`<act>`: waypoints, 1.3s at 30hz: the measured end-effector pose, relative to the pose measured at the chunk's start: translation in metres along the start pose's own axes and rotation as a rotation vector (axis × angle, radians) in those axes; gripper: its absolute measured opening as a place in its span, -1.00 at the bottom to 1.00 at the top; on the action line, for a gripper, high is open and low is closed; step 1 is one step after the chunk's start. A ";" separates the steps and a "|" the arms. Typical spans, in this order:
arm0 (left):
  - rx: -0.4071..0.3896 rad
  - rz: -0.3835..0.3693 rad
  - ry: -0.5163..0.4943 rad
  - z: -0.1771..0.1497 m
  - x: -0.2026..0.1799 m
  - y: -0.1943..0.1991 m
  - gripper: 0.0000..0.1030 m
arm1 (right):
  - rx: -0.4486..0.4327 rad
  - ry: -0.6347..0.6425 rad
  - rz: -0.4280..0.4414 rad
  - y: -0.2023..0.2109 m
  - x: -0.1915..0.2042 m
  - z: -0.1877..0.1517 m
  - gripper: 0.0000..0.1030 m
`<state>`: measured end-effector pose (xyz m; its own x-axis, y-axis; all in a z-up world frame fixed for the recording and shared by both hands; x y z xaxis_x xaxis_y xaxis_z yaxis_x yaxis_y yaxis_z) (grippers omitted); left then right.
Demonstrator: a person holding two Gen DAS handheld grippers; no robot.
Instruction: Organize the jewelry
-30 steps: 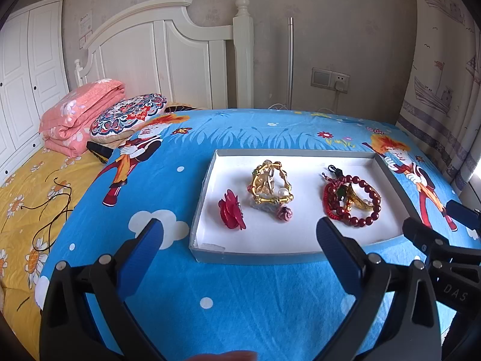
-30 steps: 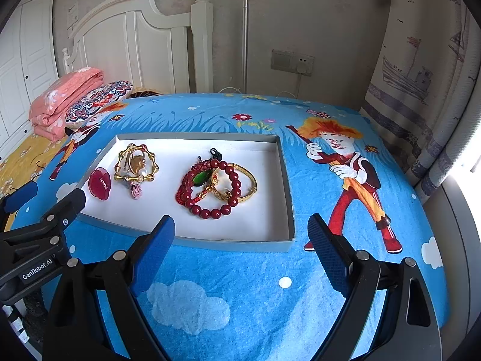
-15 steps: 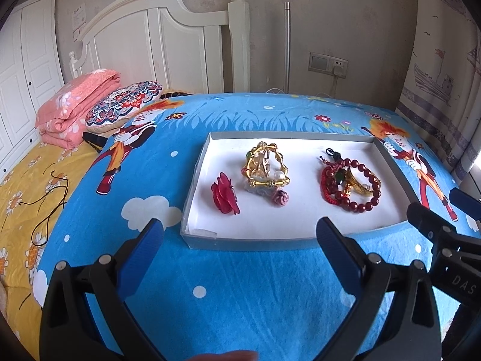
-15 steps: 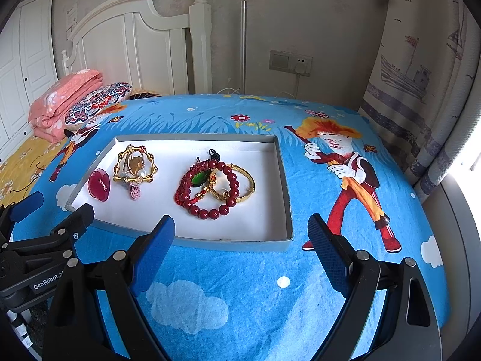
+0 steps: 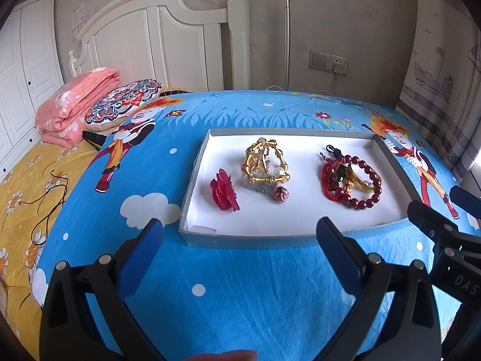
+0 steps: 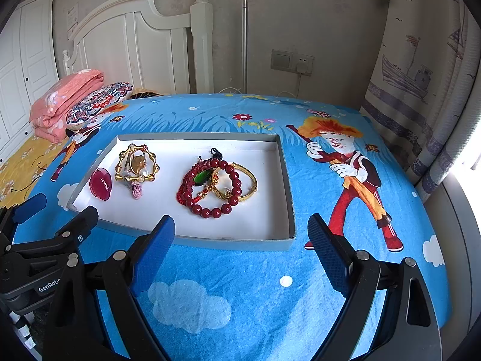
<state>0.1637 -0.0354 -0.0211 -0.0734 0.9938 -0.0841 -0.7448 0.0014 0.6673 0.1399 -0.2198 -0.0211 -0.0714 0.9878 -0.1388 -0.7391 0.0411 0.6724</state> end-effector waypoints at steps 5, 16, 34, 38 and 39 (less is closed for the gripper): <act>0.000 0.001 -0.001 -0.001 0.000 0.000 0.91 | 0.000 0.000 0.000 0.000 0.000 0.000 0.64; 0.000 0.001 -0.001 0.000 0.000 0.000 0.91 | 0.000 0.001 0.002 0.000 0.001 0.001 0.64; -0.016 0.025 0.009 0.001 0.006 0.001 0.91 | -0.003 0.001 0.008 0.001 0.003 0.001 0.64; -0.020 0.027 0.009 0.000 0.007 0.001 0.91 | -0.002 0.004 0.010 0.000 0.004 0.001 0.64; -0.022 0.027 0.013 0.000 0.008 0.001 0.91 | -0.001 0.006 0.011 0.000 0.005 0.001 0.64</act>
<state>0.1625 -0.0278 -0.0213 -0.1021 0.9918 -0.0764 -0.7571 -0.0277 0.6527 0.1398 -0.2147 -0.0211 -0.0834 0.9873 -0.1354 -0.7390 0.0299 0.6730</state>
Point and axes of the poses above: each gripper's, at about its wrist camera, not at the fingertips, and y roughly against the way its jaws point, x to its left, z to its top, the point moved 6 cm from there along -y, roughly the way its jaws point, and after that the axes turned 9 degrees about y, right-handed, at the moved point
